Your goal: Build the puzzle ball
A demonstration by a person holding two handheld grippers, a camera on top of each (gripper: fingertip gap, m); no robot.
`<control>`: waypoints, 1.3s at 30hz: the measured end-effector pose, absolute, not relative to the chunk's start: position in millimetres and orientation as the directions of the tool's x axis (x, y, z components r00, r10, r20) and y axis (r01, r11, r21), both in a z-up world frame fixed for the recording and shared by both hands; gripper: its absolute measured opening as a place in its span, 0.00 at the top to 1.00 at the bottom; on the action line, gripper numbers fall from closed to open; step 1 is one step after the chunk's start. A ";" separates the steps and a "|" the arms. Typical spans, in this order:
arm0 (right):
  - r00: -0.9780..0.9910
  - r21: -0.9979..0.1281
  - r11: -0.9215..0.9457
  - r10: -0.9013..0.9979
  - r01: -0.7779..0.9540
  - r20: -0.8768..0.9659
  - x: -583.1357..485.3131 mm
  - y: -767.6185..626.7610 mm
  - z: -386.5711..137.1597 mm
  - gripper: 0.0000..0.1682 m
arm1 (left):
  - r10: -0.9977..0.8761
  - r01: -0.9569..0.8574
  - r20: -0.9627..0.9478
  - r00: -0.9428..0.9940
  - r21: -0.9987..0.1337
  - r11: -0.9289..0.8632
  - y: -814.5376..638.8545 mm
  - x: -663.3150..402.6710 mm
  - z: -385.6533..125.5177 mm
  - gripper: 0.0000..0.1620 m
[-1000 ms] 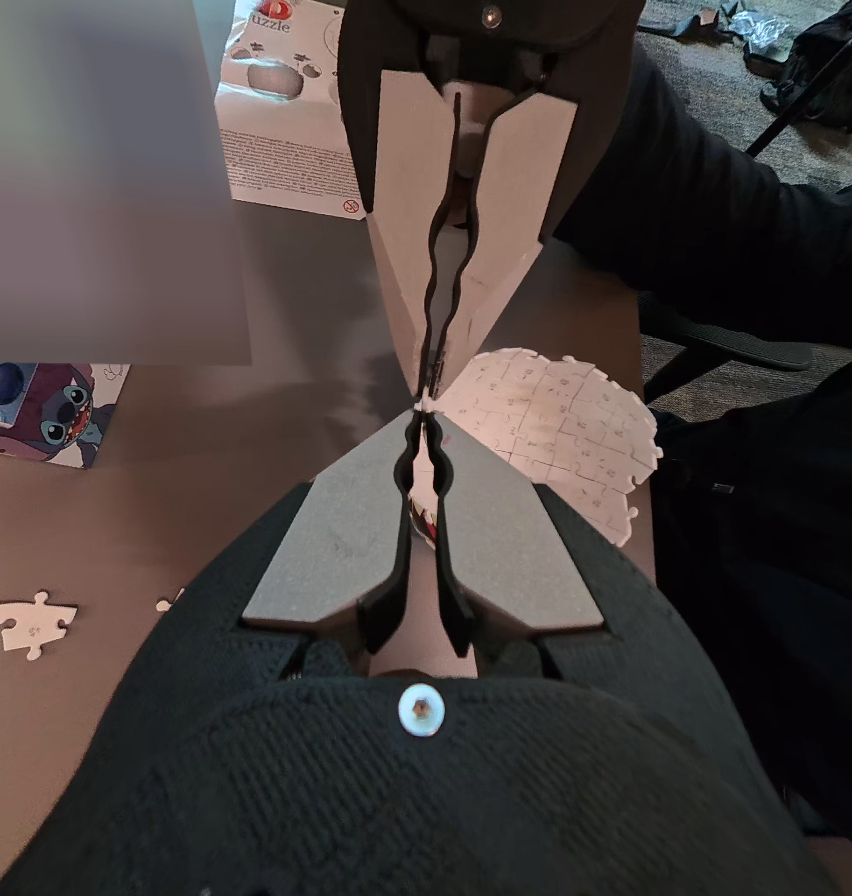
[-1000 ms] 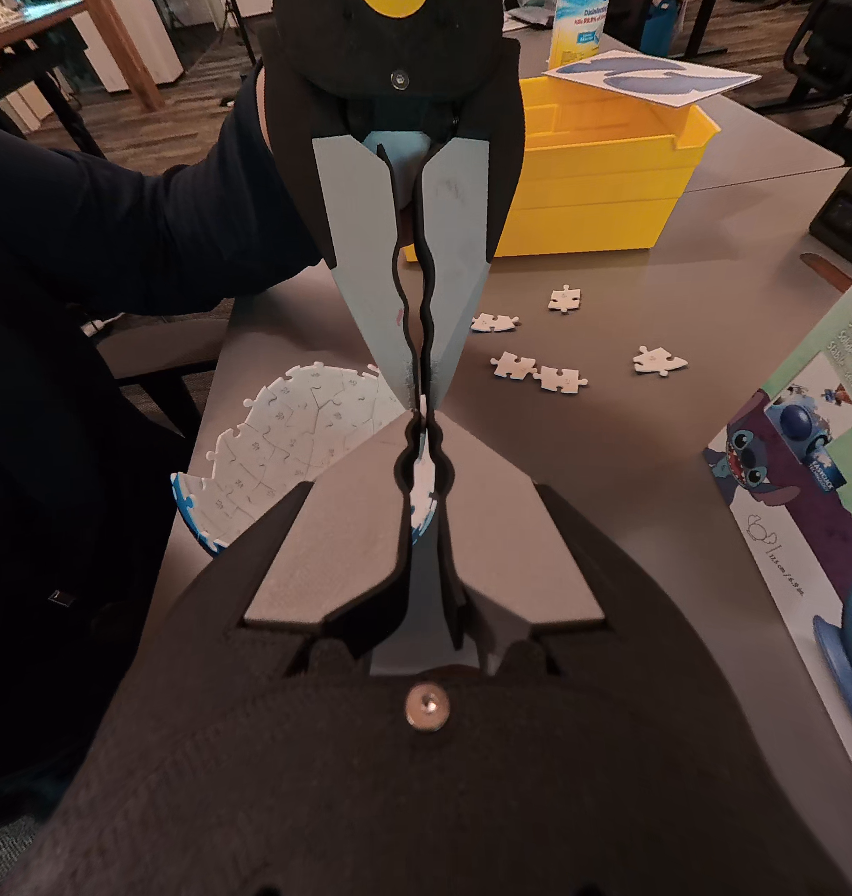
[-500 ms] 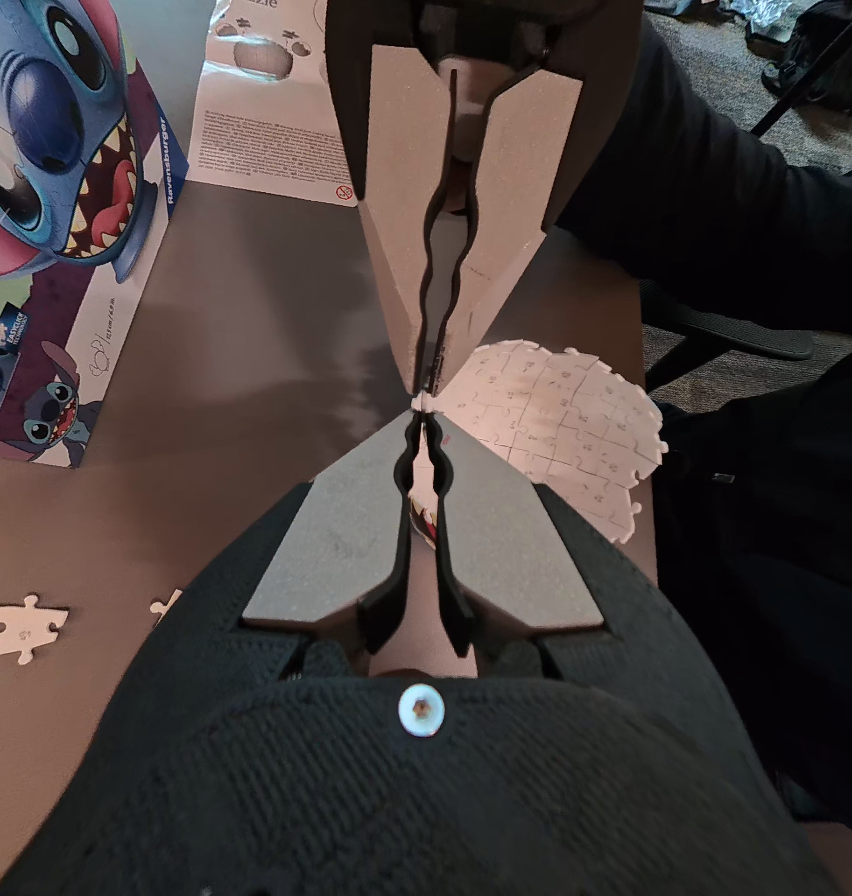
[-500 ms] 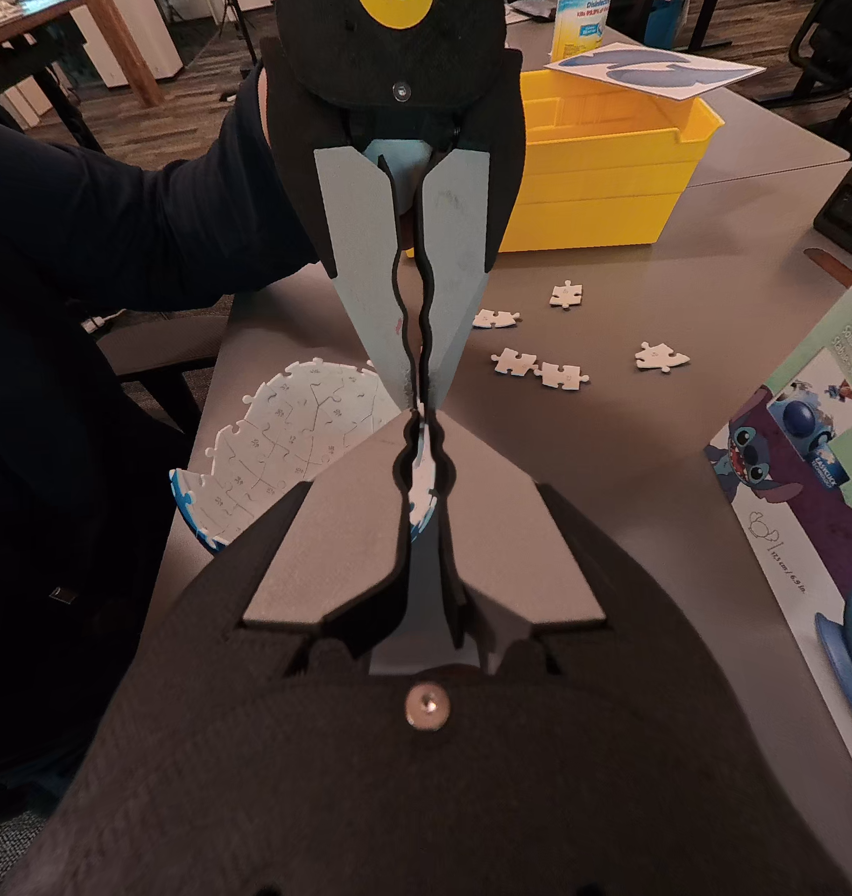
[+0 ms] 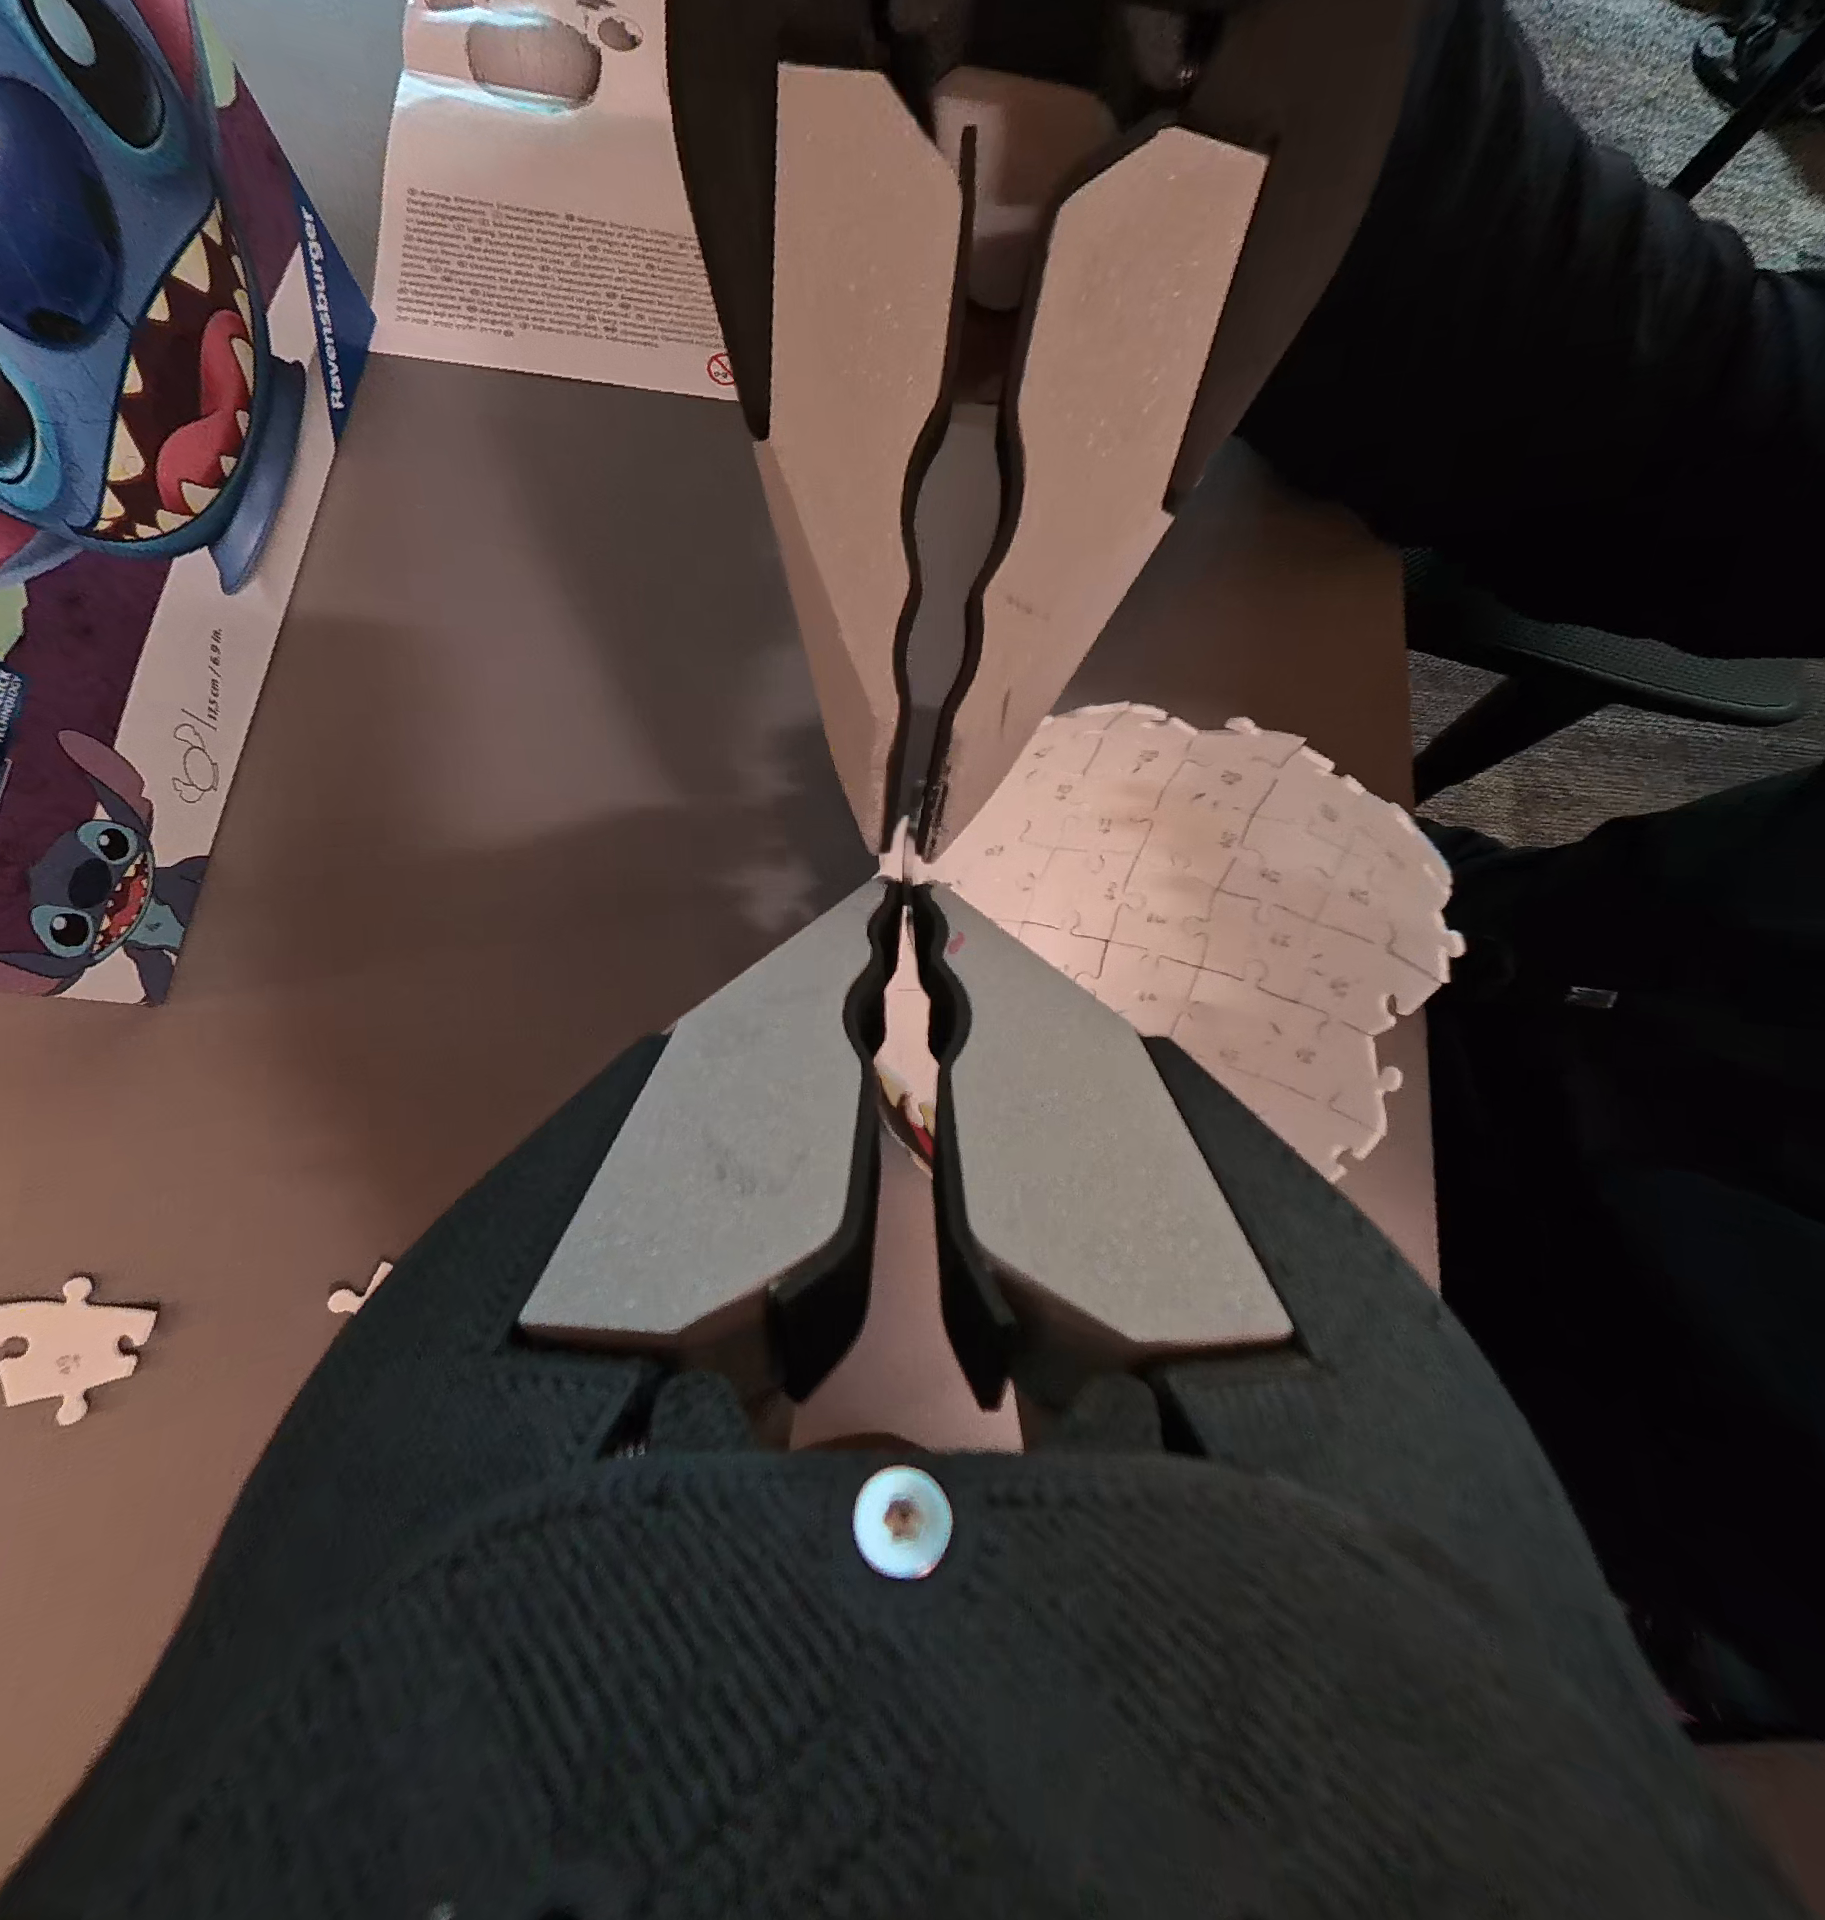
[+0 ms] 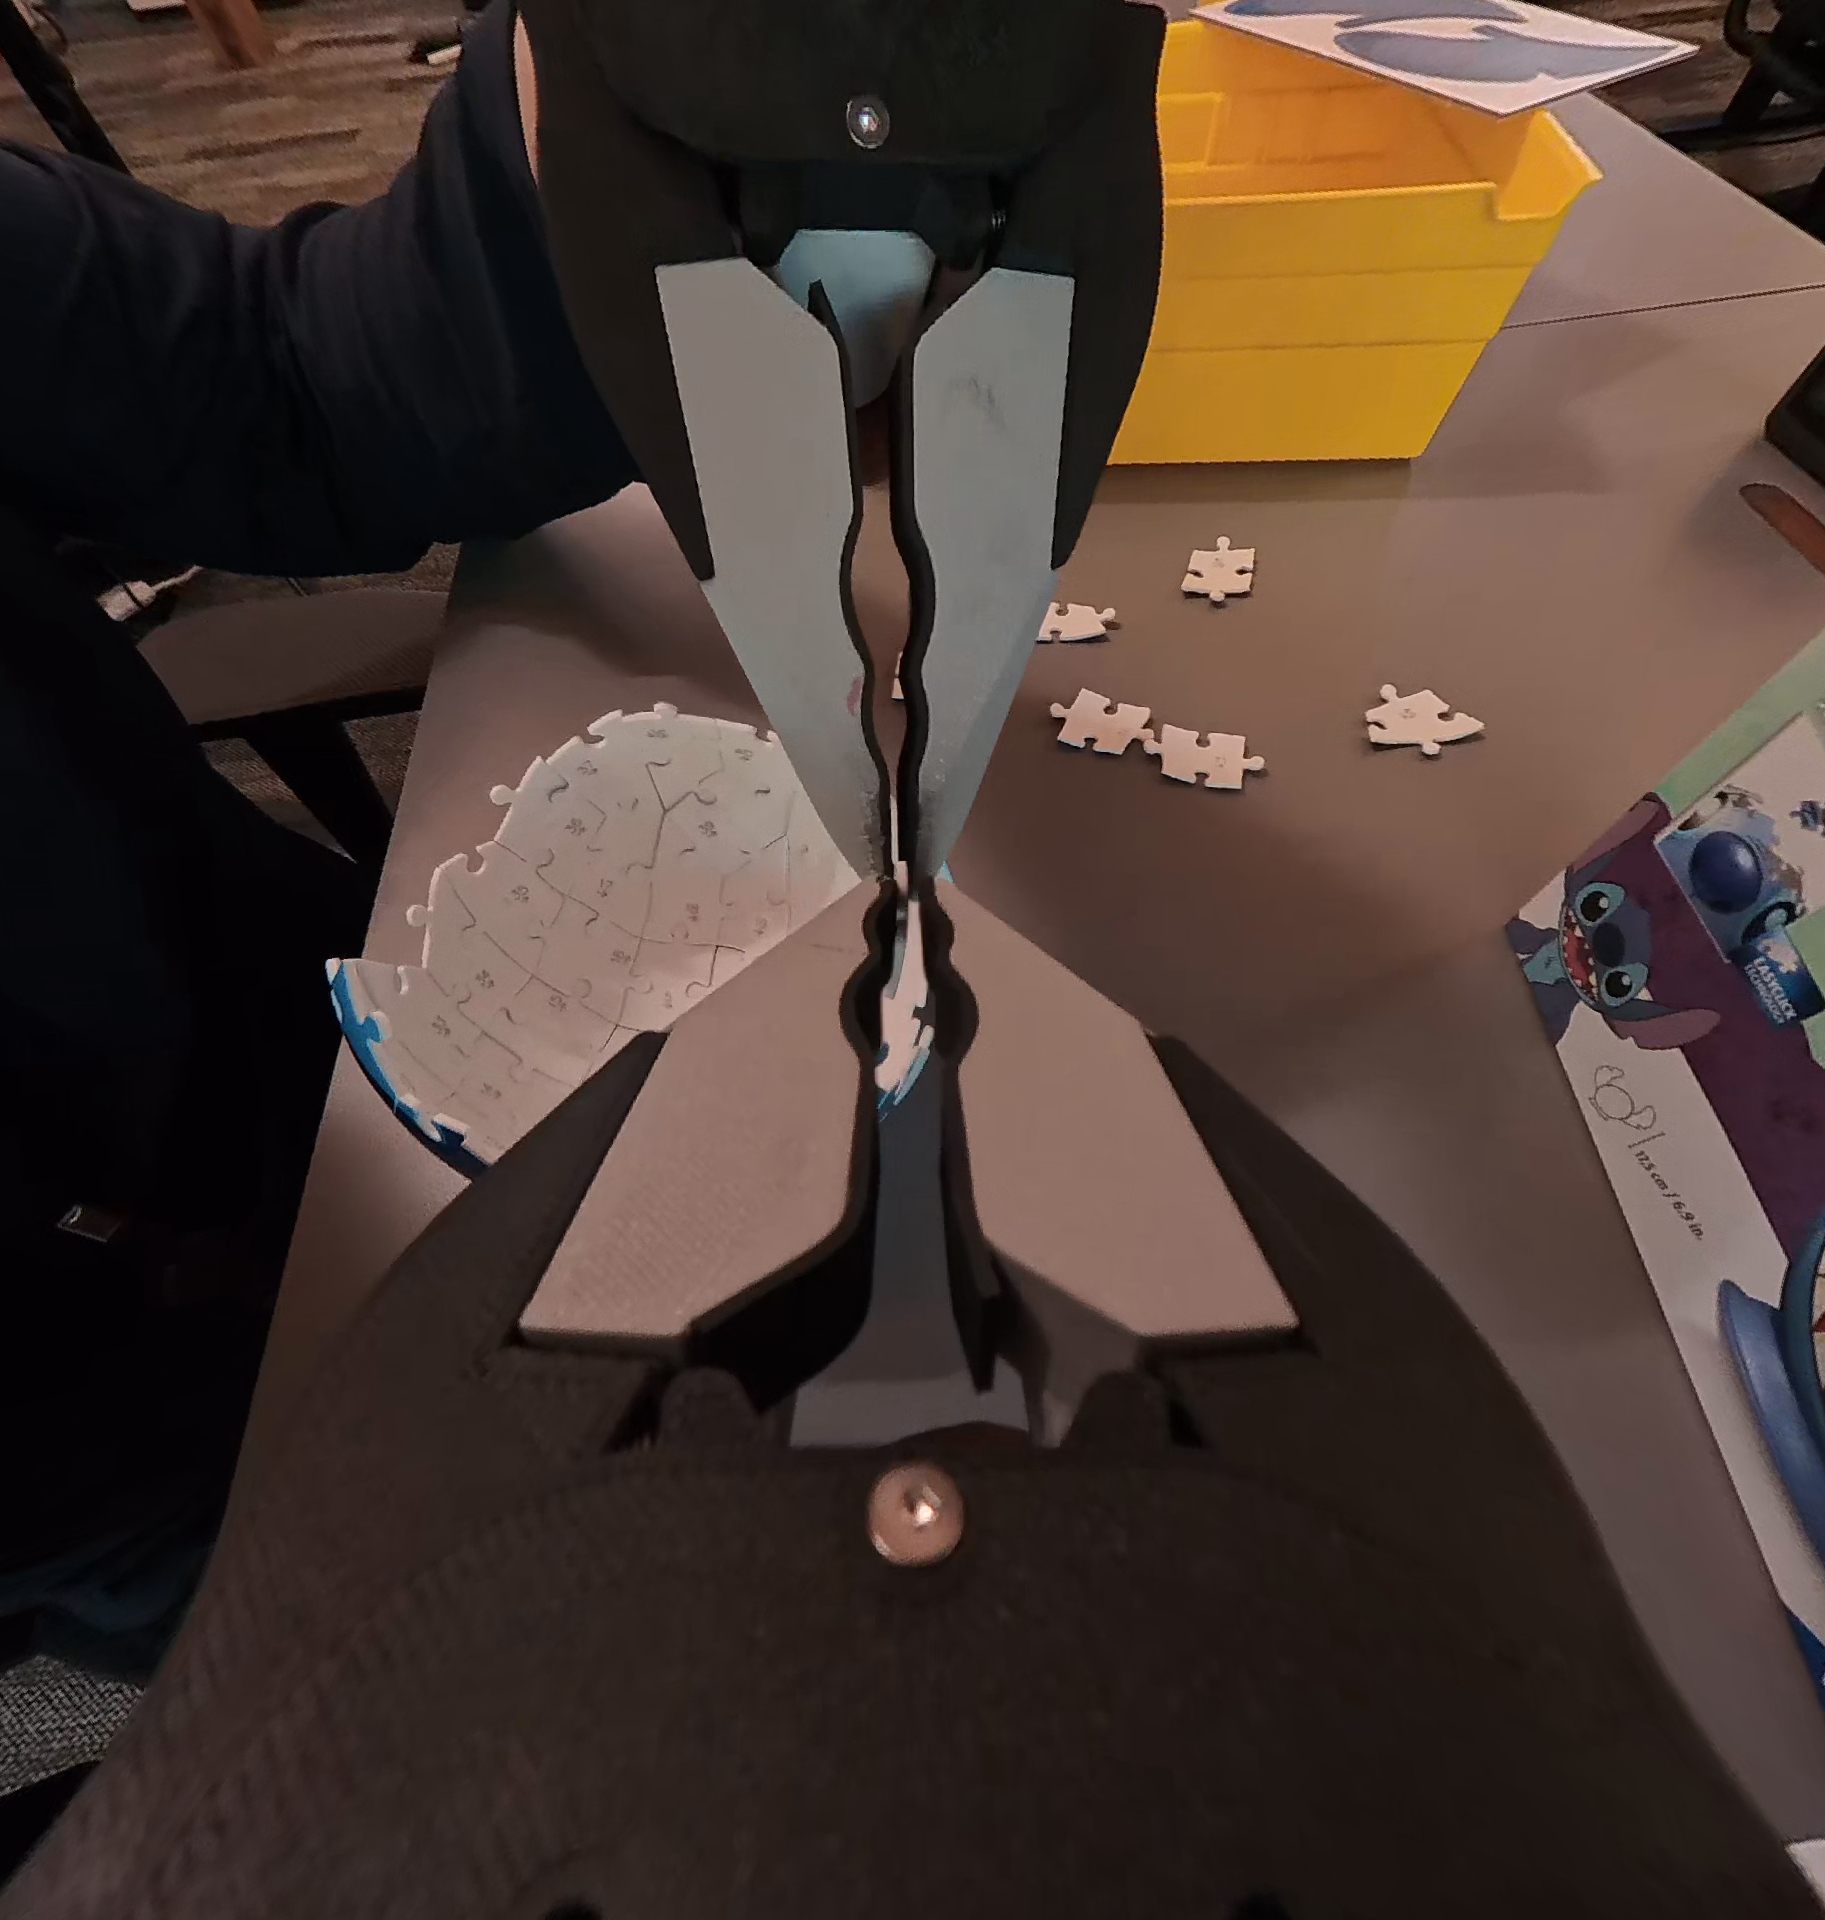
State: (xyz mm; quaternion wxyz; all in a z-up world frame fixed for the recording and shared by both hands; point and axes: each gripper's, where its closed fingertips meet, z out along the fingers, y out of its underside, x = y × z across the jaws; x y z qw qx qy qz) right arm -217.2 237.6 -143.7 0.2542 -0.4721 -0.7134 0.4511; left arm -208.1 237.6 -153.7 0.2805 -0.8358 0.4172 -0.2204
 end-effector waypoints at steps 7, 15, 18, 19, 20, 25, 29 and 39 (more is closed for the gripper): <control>-0.415 -0.876 0.170 0.909 0.451 -0.037 -217.6 238.7 -145.2 1.00 | -0.818 -0.570 0.128 0.561 -0.656 -0.494 239.5 -209.1 -153.7 1.00; -0.398 -0.869 0.188 0.917 0.457 -0.011 -218.0 240.2 -145.6 1.00 | -0.813 -0.517 0.158 0.561 -0.700 -0.493 238.7 -218.4 -133.7 0.94; -0.396 -0.857 0.201 0.918 0.475 -0.004 -218.2 239.7 -150.1 1.00 | -0.805 -0.498 0.155 0.573 -0.714 -0.492 239.2 -227.1 -124.9 0.93; -0.395 -0.851 0.207 0.919 0.482 0.000 -218.6 239.7 -152.0 1.00 | -0.801 -0.488 0.156 0.578 -0.720 -0.492 239.6 -229.9 -121.6 0.93; -0.394 -0.845 0.214 0.919 0.490 0.004 -219.0 239.4 -154.0 1.00 | -0.797 -0.479 0.154 0.585 -0.727 -0.492 240.4 -232.5 -118.6 0.93; -0.395 -0.811 0.271 0.917 0.519 0.055 -220.1 237.5 -162.5 1.00 | -0.790 -0.471 0.158 0.592 -0.728 -0.499 241.4 -238.2 -117.5 0.92; -0.390 -0.774 0.328 0.914 0.541 0.115 -220.3 237.4 -168.2 1.00 | -0.793 -0.487 0.200 0.575 -0.695 -0.528 238.7 -234.2 -129.4 0.89; -0.378 -0.740 0.354 0.915 0.572 0.145 -221.2 236.0 -173.4 1.00 | -0.812 -0.556 0.237 0.534 -0.624 -0.549 231.5 -217.9 -155.4 0.87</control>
